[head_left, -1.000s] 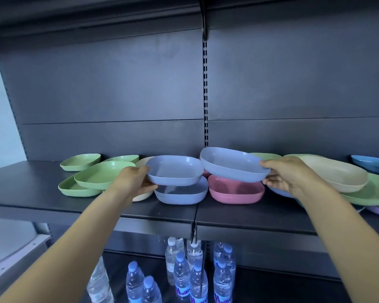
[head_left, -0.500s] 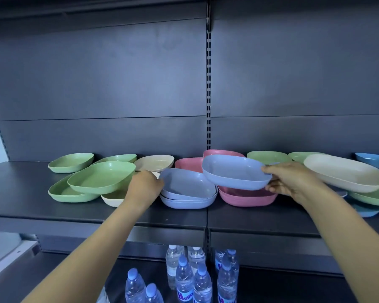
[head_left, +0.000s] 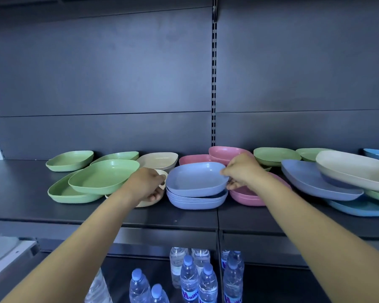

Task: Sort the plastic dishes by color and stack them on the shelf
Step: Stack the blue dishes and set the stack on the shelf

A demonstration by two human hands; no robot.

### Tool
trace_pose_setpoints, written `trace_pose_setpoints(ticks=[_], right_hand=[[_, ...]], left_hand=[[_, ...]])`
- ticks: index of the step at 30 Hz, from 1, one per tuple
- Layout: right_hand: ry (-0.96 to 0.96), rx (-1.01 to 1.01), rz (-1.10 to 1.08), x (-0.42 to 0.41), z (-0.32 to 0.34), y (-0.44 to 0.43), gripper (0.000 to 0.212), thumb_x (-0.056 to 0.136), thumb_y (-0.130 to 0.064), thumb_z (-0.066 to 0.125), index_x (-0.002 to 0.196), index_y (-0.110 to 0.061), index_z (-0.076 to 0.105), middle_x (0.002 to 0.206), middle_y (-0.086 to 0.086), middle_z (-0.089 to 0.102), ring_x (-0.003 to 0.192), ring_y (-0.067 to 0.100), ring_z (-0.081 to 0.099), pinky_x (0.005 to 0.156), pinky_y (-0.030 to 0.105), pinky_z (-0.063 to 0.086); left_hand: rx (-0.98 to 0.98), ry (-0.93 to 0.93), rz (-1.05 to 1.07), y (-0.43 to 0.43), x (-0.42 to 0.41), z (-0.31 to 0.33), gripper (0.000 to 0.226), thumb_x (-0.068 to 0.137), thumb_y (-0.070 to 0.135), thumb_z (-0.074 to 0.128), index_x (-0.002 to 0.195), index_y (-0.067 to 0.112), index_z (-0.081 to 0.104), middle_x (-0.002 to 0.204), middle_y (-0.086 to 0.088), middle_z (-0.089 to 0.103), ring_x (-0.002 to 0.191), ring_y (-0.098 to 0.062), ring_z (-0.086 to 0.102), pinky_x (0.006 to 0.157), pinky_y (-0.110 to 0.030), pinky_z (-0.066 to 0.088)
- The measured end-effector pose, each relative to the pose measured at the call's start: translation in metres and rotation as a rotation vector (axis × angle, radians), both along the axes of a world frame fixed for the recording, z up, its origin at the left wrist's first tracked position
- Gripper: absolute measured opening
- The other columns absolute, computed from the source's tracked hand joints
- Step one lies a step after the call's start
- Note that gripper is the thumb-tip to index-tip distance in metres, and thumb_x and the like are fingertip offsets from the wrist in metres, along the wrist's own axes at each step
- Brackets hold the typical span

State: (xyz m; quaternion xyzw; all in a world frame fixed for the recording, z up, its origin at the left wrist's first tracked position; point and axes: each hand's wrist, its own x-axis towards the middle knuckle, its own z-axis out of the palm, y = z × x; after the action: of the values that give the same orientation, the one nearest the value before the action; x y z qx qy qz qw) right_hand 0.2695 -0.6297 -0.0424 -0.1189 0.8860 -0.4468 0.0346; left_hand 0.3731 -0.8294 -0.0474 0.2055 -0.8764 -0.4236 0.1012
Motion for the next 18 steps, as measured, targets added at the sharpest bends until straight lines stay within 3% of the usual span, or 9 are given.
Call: trace_pose_setpoints(ticks=[3,7,10,12,14,18], right_hand=[[0.167,0.175,-0.032,-0.002,-0.011,-0.006,0.017,0.079,-0.003,0.053,0.061,-0.005,0.055,0.037,0.005,0.051,0.030,0.014,0.052,0.048,0.022,0.047],[0.253,0.277,-0.024,-0.003,-0.015,0.000,0.040,0.086,-0.023,0.057,0.051,-0.010,0.042,0.050,0.004,0.042,0.054,0.022,0.041,0.053,0.028,0.031],[0.193,0.287,0.040,-0.003,-0.016,0.007,0.030,0.088,-0.026,0.056,0.079,0.001,0.067,0.070,0.012,0.059,0.070,0.023,0.048,0.065,0.028,0.036],[0.173,0.313,0.088,-0.005,-0.018,0.009,0.035,0.089,-0.027,0.055,0.099,0.004,0.069,0.092,0.022,0.067,0.076,0.025,0.054,0.070,0.029,0.040],[0.168,0.343,0.123,-0.006,-0.021,0.009,0.038,0.090,-0.030,0.055,0.101,0.004,0.068,0.105,0.023,0.067,0.075,0.023,0.052,0.070,0.030,0.039],[0.177,0.304,0.127,-0.007,-0.026,0.009,0.036,0.087,-0.029,0.058,0.097,0.004,0.068,0.103,0.022,0.067,0.074,0.017,0.046,0.068,0.029,0.034]], left_hand=[[-0.020,0.022,-0.031,0.002,0.002,-0.002,0.020,0.091,0.011,0.050,0.074,0.002,0.055,0.042,-0.005,0.056,0.024,-0.012,0.044,0.034,-0.012,0.039],[-0.025,0.027,-0.037,0.009,0.006,-0.005,0.020,0.090,0.009,0.048,0.078,-0.002,0.060,0.043,-0.004,0.062,0.032,-0.014,0.058,0.045,-0.020,0.052],[-0.063,0.065,-0.027,0.016,0.007,-0.011,0.025,0.090,0.009,0.046,0.092,-0.011,0.062,0.068,-0.019,0.069,0.055,-0.028,0.069,0.070,-0.040,0.060],[-0.091,0.090,0.000,0.018,0.006,-0.015,0.027,0.089,0.010,0.046,0.097,-0.011,0.060,0.084,-0.028,0.069,0.070,-0.036,0.071,0.079,-0.047,0.058],[-0.043,0.094,0.024,0.019,0.005,-0.018,0.023,0.090,0.012,0.046,0.098,-0.006,0.058,0.086,-0.026,0.068,0.072,-0.036,0.071,0.080,-0.047,0.057],[0.167,0.081,0.065,0.019,0.004,-0.019,0.005,0.089,0.010,0.049,0.086,0.006,0.051,0.080,-0.016,0.063,0.059,-0.027,0.066,0.071,-0.036,0.060]])
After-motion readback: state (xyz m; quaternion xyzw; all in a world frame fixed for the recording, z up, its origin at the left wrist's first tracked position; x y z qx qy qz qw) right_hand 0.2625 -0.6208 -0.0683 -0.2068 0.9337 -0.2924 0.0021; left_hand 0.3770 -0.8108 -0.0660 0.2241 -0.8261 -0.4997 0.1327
